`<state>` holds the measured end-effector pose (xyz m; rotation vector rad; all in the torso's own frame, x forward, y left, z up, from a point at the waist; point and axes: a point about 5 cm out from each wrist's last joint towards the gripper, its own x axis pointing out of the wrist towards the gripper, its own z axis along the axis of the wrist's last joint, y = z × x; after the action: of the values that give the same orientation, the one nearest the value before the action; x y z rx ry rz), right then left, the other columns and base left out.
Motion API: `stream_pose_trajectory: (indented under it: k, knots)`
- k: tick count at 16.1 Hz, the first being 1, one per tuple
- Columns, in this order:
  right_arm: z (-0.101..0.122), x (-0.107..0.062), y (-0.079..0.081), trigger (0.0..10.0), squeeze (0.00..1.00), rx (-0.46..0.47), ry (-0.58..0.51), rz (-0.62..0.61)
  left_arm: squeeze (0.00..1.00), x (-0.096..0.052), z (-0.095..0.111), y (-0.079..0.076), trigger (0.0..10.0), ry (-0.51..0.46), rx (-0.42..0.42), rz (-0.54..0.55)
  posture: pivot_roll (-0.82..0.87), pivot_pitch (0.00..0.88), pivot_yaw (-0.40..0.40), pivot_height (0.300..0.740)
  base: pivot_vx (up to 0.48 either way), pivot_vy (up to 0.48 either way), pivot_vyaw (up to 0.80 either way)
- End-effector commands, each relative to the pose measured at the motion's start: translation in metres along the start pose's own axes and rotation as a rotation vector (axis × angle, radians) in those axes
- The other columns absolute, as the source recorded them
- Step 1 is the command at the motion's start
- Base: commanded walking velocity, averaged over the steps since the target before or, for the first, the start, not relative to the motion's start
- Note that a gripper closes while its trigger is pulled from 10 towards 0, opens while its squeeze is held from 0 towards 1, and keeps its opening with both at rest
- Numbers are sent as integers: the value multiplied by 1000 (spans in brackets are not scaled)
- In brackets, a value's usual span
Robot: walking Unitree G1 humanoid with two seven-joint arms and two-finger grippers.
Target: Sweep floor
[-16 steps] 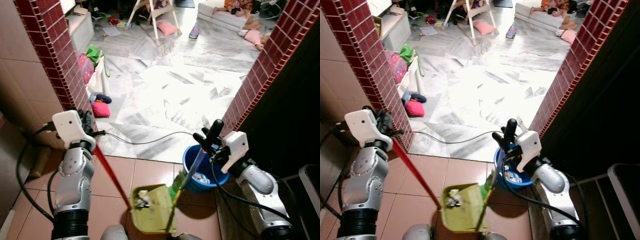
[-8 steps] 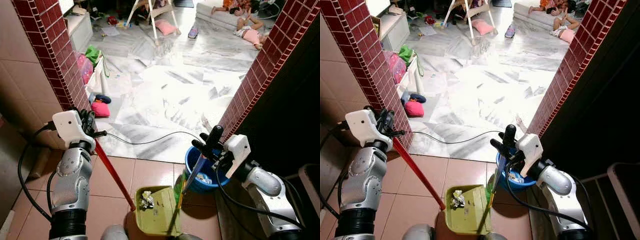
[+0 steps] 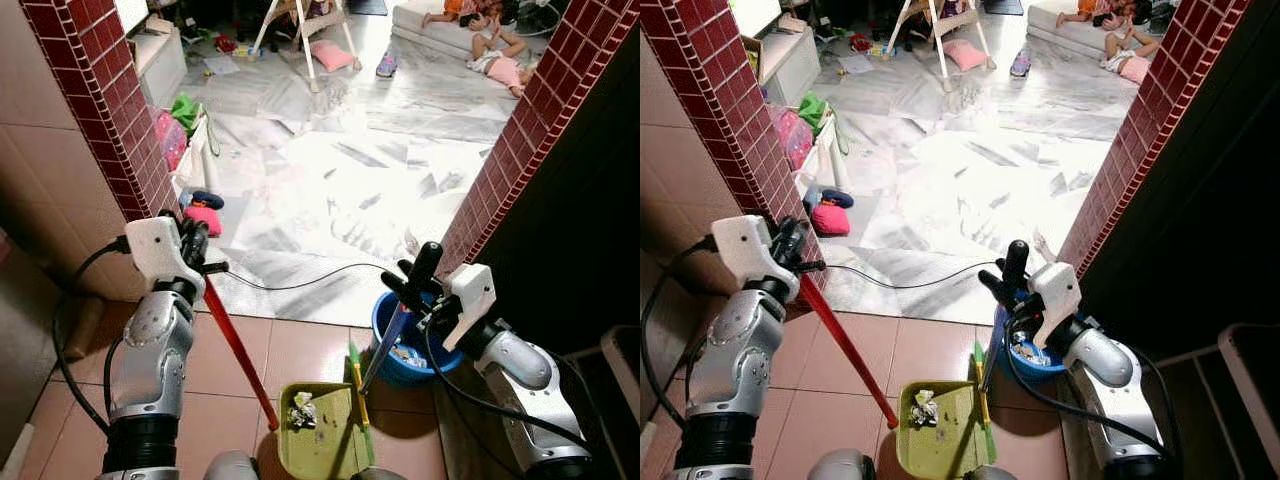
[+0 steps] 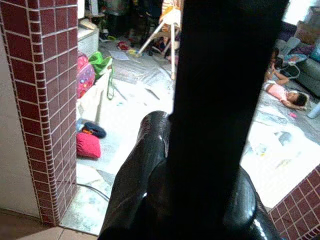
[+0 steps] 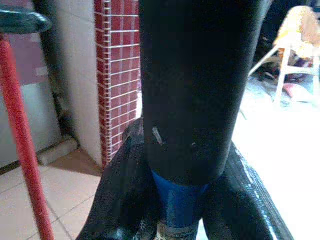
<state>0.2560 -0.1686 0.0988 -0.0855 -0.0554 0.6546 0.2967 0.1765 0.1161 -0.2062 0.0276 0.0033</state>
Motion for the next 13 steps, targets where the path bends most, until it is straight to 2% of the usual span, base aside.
stream_pose_trajectory:
  k: [1,3,8,13]
  knots:
    - [5,2,-5,10000,0,3,-23,-35,0,3,12,-7,10000,-31,-14,-23,-34,0,-5,740,0,0,0]
    - [4,5,-8,10000,0,19,-27,-89,0,4,10,-8,10000,-17,-31,-31,-33,0,-3,740,0,0,0]
    - [4,10,-10,10000,0,66,-31,-130,0,4,11,-9,10000,-6,-32,-54,-30,0,-4,740,0,0,0]
    - [4,12,-12,10000,0,65,-30,-136,0,3,10,-12,10000,-2,-42,-61,-29,0,-5,740,0,0,-629]
